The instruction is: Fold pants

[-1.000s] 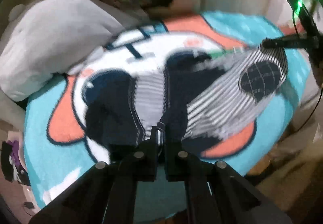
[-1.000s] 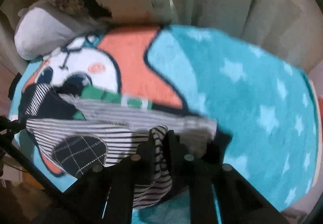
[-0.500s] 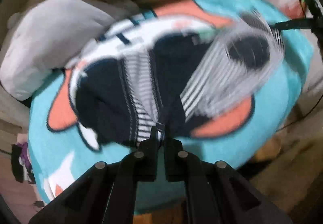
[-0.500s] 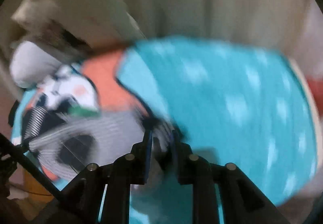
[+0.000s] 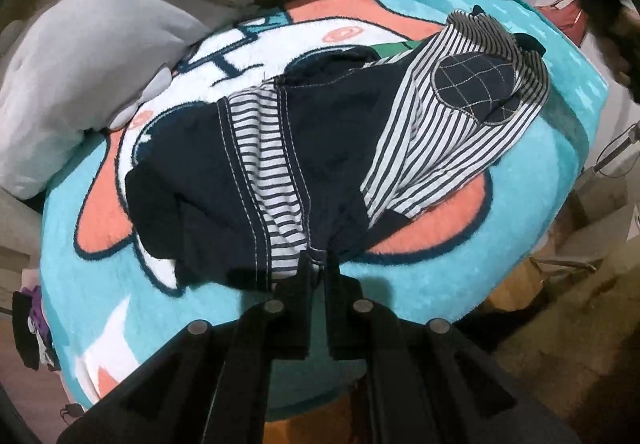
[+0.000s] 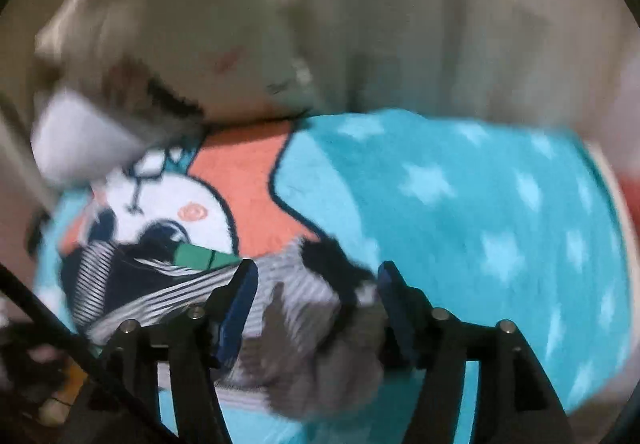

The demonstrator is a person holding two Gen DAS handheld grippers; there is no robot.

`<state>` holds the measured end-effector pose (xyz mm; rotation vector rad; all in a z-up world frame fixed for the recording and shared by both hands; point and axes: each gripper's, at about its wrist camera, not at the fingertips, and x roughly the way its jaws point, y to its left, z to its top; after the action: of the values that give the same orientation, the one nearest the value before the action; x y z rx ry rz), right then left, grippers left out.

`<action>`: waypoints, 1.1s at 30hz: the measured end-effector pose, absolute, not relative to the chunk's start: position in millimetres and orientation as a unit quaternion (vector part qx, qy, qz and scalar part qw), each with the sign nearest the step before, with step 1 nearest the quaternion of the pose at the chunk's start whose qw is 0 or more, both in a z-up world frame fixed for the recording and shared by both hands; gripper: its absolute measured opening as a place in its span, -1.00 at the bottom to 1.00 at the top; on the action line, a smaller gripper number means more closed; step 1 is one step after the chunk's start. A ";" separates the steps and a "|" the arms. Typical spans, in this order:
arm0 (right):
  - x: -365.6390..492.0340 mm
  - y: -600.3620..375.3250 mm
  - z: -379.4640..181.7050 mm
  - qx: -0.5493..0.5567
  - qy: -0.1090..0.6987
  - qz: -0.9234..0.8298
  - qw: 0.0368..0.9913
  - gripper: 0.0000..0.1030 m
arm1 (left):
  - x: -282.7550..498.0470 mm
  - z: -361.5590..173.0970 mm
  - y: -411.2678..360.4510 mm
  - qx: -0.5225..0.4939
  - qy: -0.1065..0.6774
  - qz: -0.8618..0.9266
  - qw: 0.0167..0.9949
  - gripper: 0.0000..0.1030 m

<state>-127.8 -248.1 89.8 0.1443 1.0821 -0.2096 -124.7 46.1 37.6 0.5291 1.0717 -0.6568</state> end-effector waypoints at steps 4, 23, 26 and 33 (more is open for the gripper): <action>-81.9 -239.6 54.8 0.010 0.578 -0.070 0.813 0.01 | -121.6 35.5 47.4 0.243 0.493 -0.302 0.779 -0.90; -110.6 -263.4 131.8 0.064 0.495 -0.071 0.864 -0.87 | -101.4 86.7 55.5 0.252 0.410 -0.257 0.838 -0.92; -162.7 -269.6 93.7 0.118 0.522 -0.085 0.841 -0.87 | -121.2 58.5 54.4 0.286 0.438 -0.279 0.806 -0.92; -261.2 -264.4 46.2 0.201 0.562 -0.138 0.791 -0.84 | -136.4 38.8 68.1 0.296 0.480 -0.314 0.764 -0.89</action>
<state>-261.2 -264.4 46.2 0.4316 1.2095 -0.2970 -136.4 68.1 38.8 0.6425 1.0433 -0.6836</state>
